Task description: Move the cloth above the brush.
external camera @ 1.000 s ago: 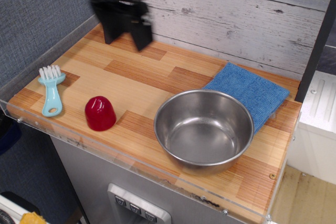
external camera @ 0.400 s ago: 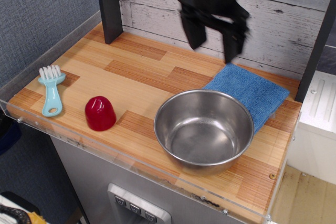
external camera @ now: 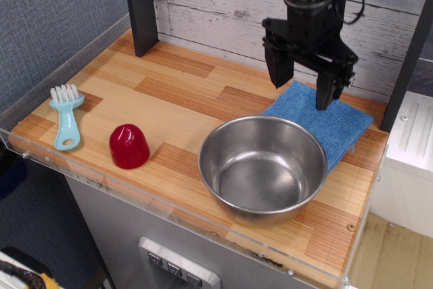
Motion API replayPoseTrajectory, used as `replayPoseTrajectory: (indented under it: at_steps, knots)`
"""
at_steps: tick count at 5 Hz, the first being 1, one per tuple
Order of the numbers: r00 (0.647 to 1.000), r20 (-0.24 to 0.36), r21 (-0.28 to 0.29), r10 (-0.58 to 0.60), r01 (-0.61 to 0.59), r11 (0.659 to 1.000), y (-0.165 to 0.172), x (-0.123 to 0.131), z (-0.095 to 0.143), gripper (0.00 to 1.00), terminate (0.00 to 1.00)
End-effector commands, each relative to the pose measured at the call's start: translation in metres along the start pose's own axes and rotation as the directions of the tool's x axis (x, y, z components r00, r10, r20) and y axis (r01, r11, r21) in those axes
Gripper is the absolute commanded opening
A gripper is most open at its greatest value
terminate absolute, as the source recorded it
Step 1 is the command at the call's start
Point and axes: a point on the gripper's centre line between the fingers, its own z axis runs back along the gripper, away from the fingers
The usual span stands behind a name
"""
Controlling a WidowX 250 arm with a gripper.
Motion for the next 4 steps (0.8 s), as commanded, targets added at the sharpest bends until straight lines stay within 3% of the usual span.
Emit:
replayPoseTrajectory:
  at_steps: [1, 3, 4]
  knots:
    - [1.0, -0.001, 0.033, -0.017, 0.017, 0.999, -0.004, 0.015, -0.018, 1.0, 0.0]
    - [0.999, -0.028, 0.073, -0.024, 0.026, 0.997, -0.009, 0.03, -0.042, 1.0, 0.0]
    - [0.999, -0.04, 0.067, -0.035, 0.038, 0.997, -0.01, 0.03, -0.055, 1.0, 0.0]
